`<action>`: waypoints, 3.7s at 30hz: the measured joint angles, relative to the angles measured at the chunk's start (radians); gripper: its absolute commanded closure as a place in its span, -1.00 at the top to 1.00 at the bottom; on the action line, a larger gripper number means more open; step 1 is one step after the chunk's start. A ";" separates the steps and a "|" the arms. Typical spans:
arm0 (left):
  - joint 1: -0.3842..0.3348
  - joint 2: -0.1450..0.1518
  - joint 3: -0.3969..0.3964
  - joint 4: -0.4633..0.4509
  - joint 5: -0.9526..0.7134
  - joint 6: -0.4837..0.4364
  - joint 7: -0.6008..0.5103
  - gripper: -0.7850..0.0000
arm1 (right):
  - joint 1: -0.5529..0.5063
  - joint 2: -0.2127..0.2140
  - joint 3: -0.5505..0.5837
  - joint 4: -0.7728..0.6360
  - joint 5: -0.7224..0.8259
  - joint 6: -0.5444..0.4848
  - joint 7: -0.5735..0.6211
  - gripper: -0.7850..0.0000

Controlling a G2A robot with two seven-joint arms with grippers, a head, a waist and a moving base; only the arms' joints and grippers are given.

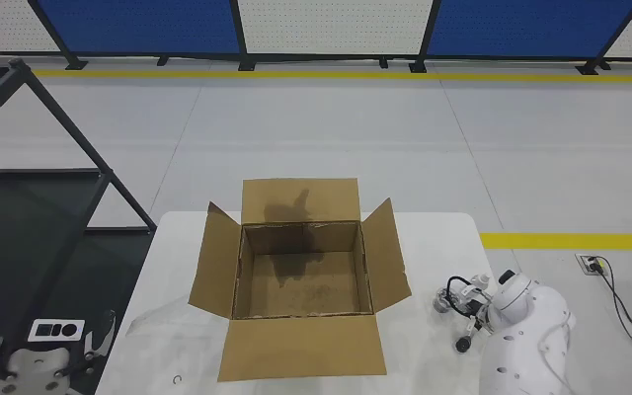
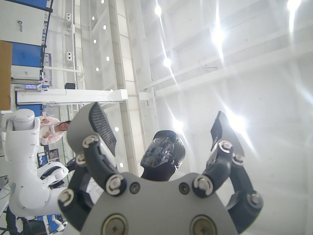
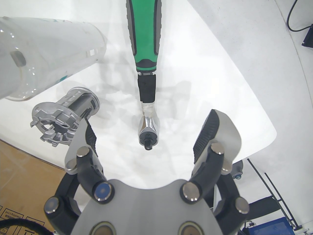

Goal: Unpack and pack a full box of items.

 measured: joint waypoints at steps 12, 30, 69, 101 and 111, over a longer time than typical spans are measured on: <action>0.000 0.000 0.000 0.000 0.000 0.000 0.000 1.00 | -0.028 0.008 -0.005 -0.005 0.039 0.023 -0.075 1.00; 0.000 0.000 0.000 0.000 0.000 0.000 0.000 1.00 | 0.009 0.047 -0.005 0.108 0.053 0.019 -0.144 0.00; 0.000 0.000 0.000 0.000 0.000 0.000 0.000 1.00 | 0.032 0.117 -0.033 0.212 0.125 0.043 -0.161 -1.00; 0.000 0.000 0.000 0.000 0.000 0.000 0.000 1.00 | -0.314 0.157 -0.013 -0.436 0.735 -0.334 -0.032 -1.00; 0.000 0.000 0.000 0.000 0.000 0.000 0.000 1.00 | -0.353 0.163 -0.005 -0.482 0.811 -0.378 -0.017 -1.00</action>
